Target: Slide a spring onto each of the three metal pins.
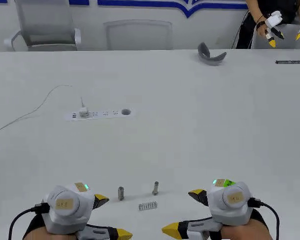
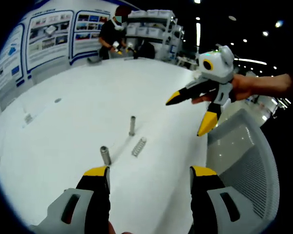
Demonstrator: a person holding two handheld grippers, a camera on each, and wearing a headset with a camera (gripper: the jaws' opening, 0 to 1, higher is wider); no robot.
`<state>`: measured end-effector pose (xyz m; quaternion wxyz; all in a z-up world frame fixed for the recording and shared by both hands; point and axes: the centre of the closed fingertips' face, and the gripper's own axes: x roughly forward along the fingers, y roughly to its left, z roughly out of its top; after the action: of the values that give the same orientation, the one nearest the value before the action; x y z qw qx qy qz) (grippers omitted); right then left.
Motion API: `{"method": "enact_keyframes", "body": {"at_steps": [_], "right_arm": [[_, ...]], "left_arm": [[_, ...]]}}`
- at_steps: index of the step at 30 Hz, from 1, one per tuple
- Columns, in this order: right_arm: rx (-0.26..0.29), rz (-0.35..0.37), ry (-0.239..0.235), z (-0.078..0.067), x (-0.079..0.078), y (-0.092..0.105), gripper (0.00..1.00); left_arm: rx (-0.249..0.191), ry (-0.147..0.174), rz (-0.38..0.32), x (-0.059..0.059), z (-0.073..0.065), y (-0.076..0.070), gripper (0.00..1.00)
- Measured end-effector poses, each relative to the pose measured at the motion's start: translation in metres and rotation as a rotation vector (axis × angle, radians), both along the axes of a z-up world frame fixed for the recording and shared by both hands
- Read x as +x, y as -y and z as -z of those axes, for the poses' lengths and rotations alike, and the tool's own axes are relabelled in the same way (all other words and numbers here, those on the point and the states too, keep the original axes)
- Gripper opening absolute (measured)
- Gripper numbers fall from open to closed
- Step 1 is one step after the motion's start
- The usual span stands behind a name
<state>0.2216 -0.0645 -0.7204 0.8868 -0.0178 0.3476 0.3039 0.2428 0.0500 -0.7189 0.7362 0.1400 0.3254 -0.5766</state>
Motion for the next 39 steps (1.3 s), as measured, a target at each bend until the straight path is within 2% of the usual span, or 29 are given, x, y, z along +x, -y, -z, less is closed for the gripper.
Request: {"method": "enact_keyframes", "body": {"at_steps": [4, 7, 10, 14, 17, 30, 35, 39], "right_arm": [[0.007, 0.004, 0.001, 0.0, -0.002, 0.0, 0.81], [0.004, -0.009, -0.006, 0.003, -0.007, -0.004, 0.81], [0.004, -0.014, -0.011, 0.004, -0.011, -0.005, 0.81], [0.013, -0.01, -0.012, 0.004, -0.015, -0.005, 0.82], [0.017, -0.004, -0.013, 0.003, -0.017, -0.003, 0.82], [0.038, 0.029, -0.021, 0.004, -0.023, 0.005, 0.81], [0.045, 0.04, -0.026, 0.005, -0.024, 0.009, 0.8], [0.047, 0.049, -0.026, 0.005, -0.024, 0.012, 0.8]], "left_arm": [[0.019, 0.011, 0.051, -0.001, 0.003, 0.013, 0.68], [0.056, 0.037, 0.108, 0.0, 0.009, 0.022, 0.68], [0.076, 0.048, 0.142, 0.0, 0.014, 0.03, 0.67], [0.086, 0.038, 0.155, 0.002, 0.022, 0.038, 0.67], [0.113, 0.047, 0.171, 0.004, 0.032, 0.043, 0.65], [0.135, 0.039, 0.167, 0.015, 0.057, 0.067, 0.52], [0.146, 0.03, 0.142, 0.021, 0.068, 0.07, 0.43], [0.138, 0.022, 0.121, 0.024, 0.072, 0.073, 0.38]]}}
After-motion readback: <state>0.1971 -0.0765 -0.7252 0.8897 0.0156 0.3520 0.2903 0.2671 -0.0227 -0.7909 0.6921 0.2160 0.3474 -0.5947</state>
